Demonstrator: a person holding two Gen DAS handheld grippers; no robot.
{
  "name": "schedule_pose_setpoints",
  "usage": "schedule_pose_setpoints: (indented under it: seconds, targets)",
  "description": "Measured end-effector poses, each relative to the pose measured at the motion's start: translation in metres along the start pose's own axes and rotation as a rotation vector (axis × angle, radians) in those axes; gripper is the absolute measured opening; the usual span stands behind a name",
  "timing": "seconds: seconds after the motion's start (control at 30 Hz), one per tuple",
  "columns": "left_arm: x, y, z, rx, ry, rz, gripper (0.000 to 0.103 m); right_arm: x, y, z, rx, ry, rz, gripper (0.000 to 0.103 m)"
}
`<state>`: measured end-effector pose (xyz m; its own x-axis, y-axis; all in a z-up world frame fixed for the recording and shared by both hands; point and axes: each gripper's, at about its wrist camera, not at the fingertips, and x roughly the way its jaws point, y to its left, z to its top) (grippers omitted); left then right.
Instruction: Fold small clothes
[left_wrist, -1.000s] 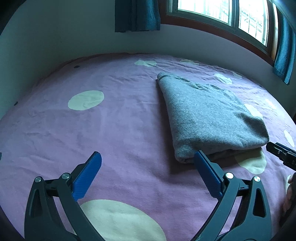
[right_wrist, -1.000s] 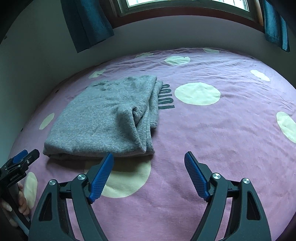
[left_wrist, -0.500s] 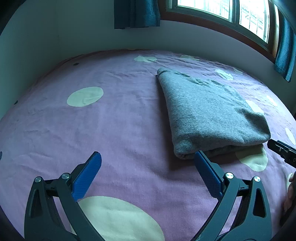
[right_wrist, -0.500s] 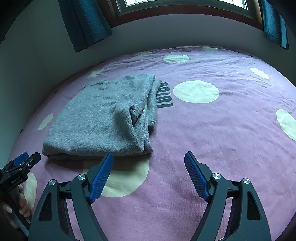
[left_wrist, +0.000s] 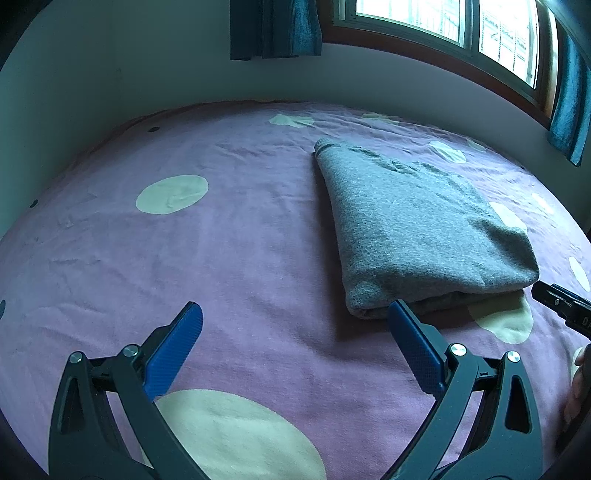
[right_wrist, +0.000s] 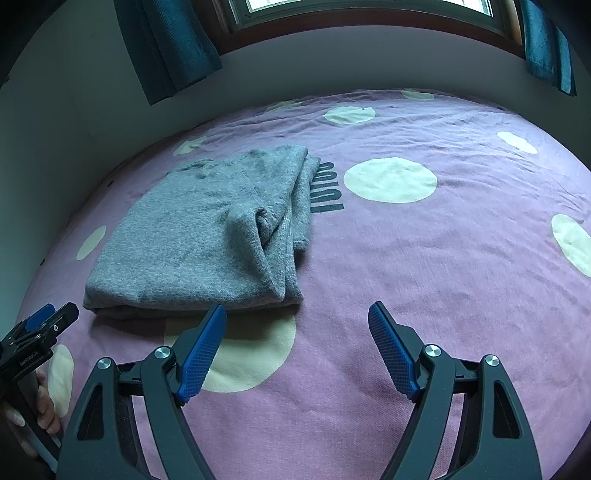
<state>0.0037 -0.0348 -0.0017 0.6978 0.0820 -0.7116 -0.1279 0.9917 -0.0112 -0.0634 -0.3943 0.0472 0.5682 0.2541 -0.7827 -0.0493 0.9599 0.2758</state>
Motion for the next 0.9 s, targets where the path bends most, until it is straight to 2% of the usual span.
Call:
schedule_pose_setpoints:
  seconds: [0.43, 0.57, 0.63, 0.7, 0.8, 0.9]
  targets:
    - [-0.001, 0.0, 0.0, 0.0, 0.004, -0.011, 0.1, 0.002, -0.001, -0.001, -0.005, 0.006, 0.0, 0.078]
    - [-0.002, -0.001, -0.002, -0.004, 0.007, 0.035, 0.1, 0.002, 0.0, -0.001, -0.004, 0.006, 0.0, 0.078]
    - [-0.006, 0.001, -0.001, -0.001, -0.019, 0.016, 0.1, 0.002, 0.0, 0.0, -0.007, 0.006, 0.002, 0.078]
    - [-0.007, 0.002, 0.002, 0.005, -0.011, -0.007, 0.1, 0.002, -0.001, 0.0, -0.004, 0.009, 0.011, 0.078]
    - [-0.005, 0.023, 0.015, -0.024, -0.002, 0.017, 0.1, -0.003, -0.01, 0.006, -0.002, 0.01, 0.018, 0.078]
    - [0.01, 0.058, 0.027, -0.084, 0.047, 0.061, 0.1, -0.011, -0.032, 0.018, 0.013, -0.008, -0.018, 0.078]
